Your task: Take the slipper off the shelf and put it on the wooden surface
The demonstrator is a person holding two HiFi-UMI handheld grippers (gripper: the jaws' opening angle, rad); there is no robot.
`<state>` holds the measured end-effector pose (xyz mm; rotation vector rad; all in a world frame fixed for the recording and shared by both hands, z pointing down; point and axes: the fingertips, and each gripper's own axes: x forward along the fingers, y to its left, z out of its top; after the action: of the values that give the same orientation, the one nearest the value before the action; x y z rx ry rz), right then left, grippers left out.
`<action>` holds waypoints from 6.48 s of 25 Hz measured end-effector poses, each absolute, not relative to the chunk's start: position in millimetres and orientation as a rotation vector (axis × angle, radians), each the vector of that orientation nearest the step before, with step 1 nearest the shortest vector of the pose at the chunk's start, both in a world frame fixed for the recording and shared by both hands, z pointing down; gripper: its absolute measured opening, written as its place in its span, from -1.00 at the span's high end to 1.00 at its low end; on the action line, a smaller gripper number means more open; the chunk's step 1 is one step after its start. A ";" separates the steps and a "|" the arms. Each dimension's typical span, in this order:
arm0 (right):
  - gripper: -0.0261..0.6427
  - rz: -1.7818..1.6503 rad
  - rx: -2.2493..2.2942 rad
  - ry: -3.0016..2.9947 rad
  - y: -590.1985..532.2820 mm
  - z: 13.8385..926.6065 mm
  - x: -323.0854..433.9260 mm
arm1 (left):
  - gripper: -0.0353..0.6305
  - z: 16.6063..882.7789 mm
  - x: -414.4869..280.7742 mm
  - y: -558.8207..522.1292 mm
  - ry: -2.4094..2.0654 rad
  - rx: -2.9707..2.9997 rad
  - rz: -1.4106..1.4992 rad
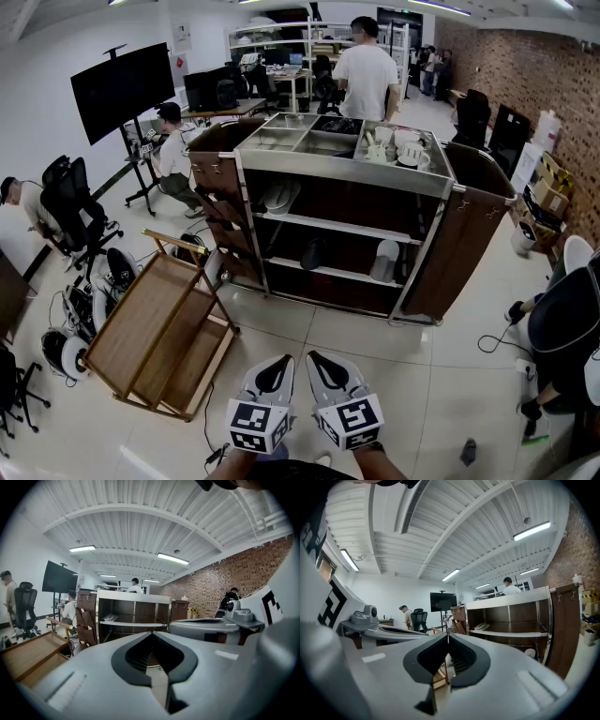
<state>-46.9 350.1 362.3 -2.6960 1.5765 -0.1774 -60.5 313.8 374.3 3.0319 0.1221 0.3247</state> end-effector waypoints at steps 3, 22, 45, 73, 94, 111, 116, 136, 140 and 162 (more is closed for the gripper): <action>0.92 -0.184 -2.686 1.593 348.6 365.3 -37.7 | 0.88 377.6 -50.0 312.2 0.109 3.025 0.329; 0.92 -0.212 -2.746 1.599 214.1 366.9 121.7 | 0.88 376.0 126.7 176.9 0.161 3.001 0.290; 0.89 -0.267 -2.808 1.466 91.2 365.7 256.4 | 0.88 377.7 252.8 55.3 0.332 2.944 0.253; 0.72 -0.444 -2.910 1.348 97.8 544.0 420.0 | 0.88 510.3 375.9 47.2 0.275 2.867 0.204; 0.17 -0.754 -3.012 1.009 99.3 793.5 576.4 | 0.88 687.4 411.4 35.6 0.319 2.908 0.236; 0.85 -0.837 -3.135 0.972 103.0 824.9 583.4 | 0.88 710.5 418.1 31.0 0.288 2.888 0.267; 0.86 -0.812 -3.130 1.054 98.7 809.1 573.9 | 0.88 711.3 417.2 31.6 0.278 2.880 0.290; 0.88 -0.654 -3.139 1.560 86.2 682.9 412.3 | 0.88 617.5 352.9 27.2 0.172 2.864 0.343; 0.88 -0.633 -3.114 1.604 83.2 650.5 375.4 | 0.88 591.2 332.0 16.1 0.111 2.844 0.335; 0.88 -0.251 -2.703 2.322 -48.4 472.0 212.0 | 0.88 452.8 171.3 -102.7 -0.546 2.776 0.216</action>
<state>212.0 -48.4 472.0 -2.7031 2.3221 -0.2508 171.3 -102.7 452.8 2.7755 -0.5462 0.2163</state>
